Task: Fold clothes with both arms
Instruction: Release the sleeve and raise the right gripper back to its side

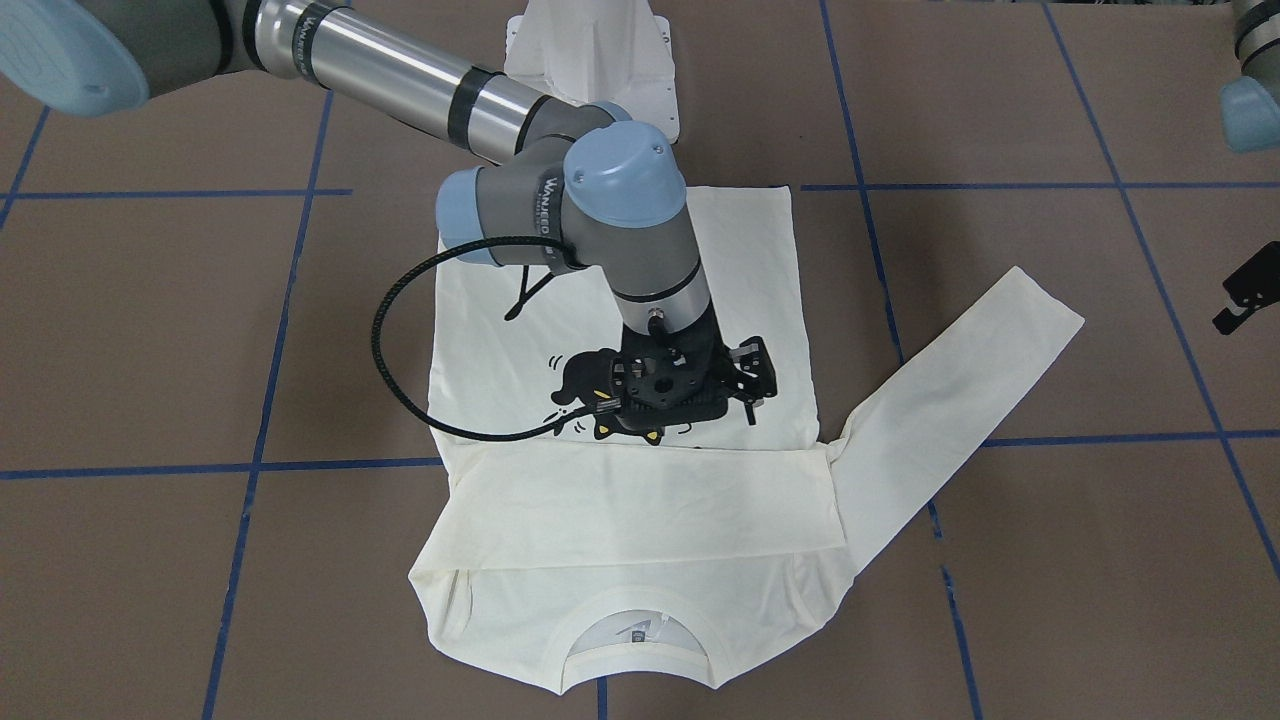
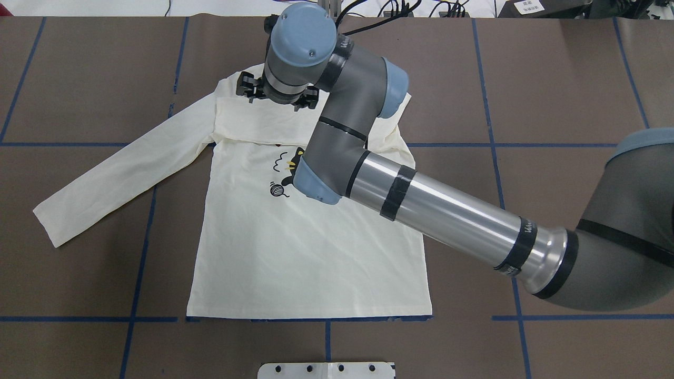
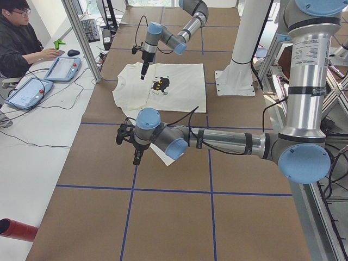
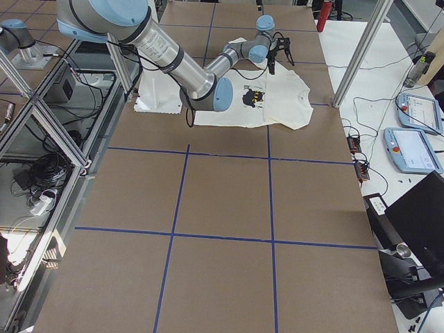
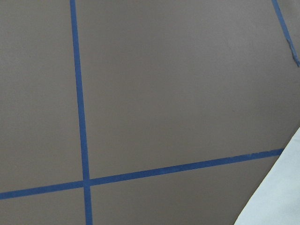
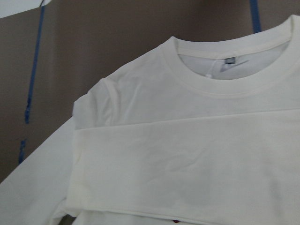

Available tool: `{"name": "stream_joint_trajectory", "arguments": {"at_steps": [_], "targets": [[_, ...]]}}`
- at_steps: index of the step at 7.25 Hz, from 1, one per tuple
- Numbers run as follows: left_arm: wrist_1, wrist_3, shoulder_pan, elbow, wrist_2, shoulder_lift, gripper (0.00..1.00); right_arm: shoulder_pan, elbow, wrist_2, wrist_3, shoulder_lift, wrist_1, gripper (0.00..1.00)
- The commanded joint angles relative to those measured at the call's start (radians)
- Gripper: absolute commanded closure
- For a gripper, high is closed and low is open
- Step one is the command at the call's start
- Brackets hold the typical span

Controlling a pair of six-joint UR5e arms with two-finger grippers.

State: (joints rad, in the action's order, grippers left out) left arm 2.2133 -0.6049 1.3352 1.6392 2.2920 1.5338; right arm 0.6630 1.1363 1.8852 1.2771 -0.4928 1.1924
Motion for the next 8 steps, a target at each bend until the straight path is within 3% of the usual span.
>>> {"name": "stream_joint_trajectory", "arguments": {"at_steps": [1, 3, 5, 6, 8], "targets": [[0.103, -0.288, -0.144, 0.092, -0.125, -0.085, 0.0, 0.093, 0.231, 0.101, -0.179, -0.169, 0.265, 0.0], [0.17, -0.563, -0.322, 0.197, -0.256, -0.215, 0.0, 0.174, 0.46, 0.179, -0.322, -0.417, 0.34, 0.0], [0.235, -0.791, -0.523, 0.195, -0.455, -0.274, 0.0, 0.213, 0.593, 0.232, -0.376, -0.594, 0.343, 0.0], [0.233, -0.876, -0.615, 0.177, -0.527, -0.274, 0.0, 0.214, 0.647, 0.233, -0.398, -0.669, 0.343, 0.0], [0.235, -0.882, -0.643, 0.116, -0.575, -0.258, 0.0, 0.211, 0.668, 0.232, -0.407, -0.716, 0.334, 0.0]]}}
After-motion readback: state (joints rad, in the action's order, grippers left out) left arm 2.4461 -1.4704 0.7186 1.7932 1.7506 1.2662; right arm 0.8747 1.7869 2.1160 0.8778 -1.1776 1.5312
